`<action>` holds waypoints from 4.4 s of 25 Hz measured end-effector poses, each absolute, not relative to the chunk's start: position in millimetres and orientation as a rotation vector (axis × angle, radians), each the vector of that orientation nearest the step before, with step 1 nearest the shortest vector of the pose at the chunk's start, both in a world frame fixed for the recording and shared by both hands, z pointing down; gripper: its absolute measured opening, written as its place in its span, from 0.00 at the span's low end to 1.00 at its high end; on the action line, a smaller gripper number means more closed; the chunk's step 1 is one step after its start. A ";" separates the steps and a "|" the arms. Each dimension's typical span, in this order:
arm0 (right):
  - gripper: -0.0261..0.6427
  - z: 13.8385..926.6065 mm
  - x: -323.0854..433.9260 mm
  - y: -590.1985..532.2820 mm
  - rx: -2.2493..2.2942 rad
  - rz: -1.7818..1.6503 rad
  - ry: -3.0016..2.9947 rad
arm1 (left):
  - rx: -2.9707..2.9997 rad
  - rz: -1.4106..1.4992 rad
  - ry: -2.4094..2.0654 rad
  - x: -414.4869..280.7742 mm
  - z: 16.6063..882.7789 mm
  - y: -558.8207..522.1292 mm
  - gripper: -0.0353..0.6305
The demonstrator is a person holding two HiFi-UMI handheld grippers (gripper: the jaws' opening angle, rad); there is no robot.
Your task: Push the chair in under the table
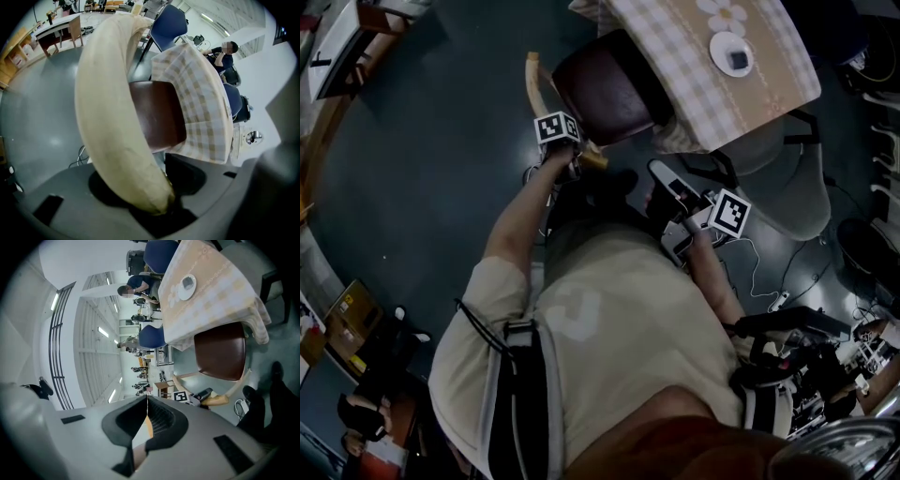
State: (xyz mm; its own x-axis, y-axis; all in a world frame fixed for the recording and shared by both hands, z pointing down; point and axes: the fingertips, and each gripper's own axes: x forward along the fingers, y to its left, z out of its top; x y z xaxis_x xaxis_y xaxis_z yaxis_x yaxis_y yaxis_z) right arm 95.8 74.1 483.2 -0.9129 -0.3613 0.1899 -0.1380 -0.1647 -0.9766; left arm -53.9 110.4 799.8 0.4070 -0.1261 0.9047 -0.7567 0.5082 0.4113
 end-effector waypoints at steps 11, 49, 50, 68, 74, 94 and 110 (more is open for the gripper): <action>0.06 484.9 109.9 66.7 -0.601 -2.197 1.903 | 0.985 0.495 -1.107 -45.6 799.7 98.8 0.39; 0.06 496.3 138.4 71.5 -0.654 -2.206 1.879 | 0.657 0.059 -1.255 -44.9 803.9 73.3 0.30; 0.06 496.3 137.8 71.9 -0.655 -2.207 1.880 | 0.657 0.063 -1.256 -45.1 804.1 72.6 0.30; 0.06 491.1 101.7 86.5 -0.569 -2.249 1.989 | 0.879 0.111 -1.100 -26.4 797.1 64.8 0.49; 0.06 487.4 83.3 90.0 -0.487 -2.275 1.981 | 0.959 0.203 -1.112 -48.0 781.1 71.7 0.54; 0.06 440.8 -28.7 115.3 -0.218 -2.214 2.212 | 1.519 0.293 -1.292 -132.1 615.6 119.3 0.08; 0.06 410.4 -24.8 133.2 -0.267 -1.981 2.218 | 2.044 0.255 -1.152 -95.7 520.3 91.9 0.07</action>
